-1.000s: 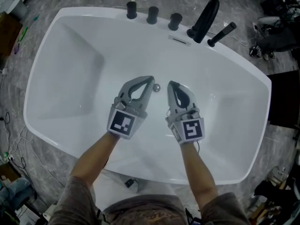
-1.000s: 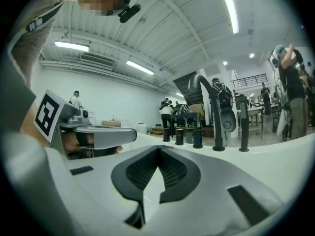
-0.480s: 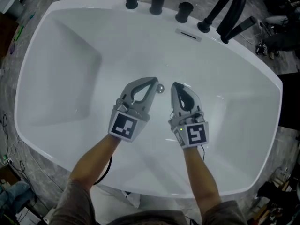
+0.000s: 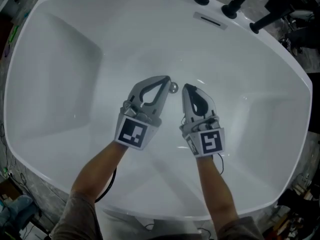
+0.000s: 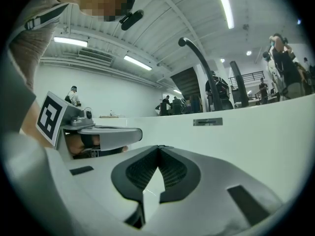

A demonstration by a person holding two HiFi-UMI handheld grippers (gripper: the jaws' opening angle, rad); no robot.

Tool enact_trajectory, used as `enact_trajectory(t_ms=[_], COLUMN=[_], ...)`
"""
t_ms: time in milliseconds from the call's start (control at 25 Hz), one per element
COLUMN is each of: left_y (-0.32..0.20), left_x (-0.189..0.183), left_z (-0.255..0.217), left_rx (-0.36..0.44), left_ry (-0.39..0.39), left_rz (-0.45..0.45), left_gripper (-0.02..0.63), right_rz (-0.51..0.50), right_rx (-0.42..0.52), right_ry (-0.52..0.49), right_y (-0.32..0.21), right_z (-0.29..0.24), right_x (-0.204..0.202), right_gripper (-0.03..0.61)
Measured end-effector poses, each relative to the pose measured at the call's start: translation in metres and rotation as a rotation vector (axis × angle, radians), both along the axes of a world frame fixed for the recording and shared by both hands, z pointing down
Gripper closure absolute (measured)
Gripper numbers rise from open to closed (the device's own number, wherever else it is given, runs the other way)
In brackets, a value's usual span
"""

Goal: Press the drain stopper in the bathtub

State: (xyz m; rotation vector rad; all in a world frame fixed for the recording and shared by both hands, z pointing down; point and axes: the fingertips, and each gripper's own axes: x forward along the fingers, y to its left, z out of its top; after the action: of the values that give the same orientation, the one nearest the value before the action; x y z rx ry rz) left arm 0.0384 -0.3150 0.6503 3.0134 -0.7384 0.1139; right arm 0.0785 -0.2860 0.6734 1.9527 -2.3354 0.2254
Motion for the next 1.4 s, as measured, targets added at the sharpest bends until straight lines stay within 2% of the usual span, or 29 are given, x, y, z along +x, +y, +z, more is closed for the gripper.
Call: enact_trajectory(t_ms=[360,720,1080,1400], left_y=[-0.002,-0.004,-0.004,-0.004], left_x=[0.003,0.006,0.008,0.009], left_z=[0.038,0.065,0.081,0.107], left_rx=[0.021,-0.007,-0.029,-0.067], left_ry=[-0.005,-0.015,-0.025,-0.040], left_rz=[0.007,-0.003,-0.006,-0.015], left_gripper=[0.611,0.610,0.610,0.611], right_rz=[-0.010,-0.016,0.004,0.022], right_rx=[-0.021,-0.107,-0.237,-0.415], right_ry=[-0.012,-0.005,0.017,0.024], right_y=[-0.001,-0.016,-0.027,-0.029], right_z=[0.048,0.108,0.189,0.276], right_x=[-0.001,0.001,0.011,0.029], right_gripper=[0.575,0.575,0.575,0.575])
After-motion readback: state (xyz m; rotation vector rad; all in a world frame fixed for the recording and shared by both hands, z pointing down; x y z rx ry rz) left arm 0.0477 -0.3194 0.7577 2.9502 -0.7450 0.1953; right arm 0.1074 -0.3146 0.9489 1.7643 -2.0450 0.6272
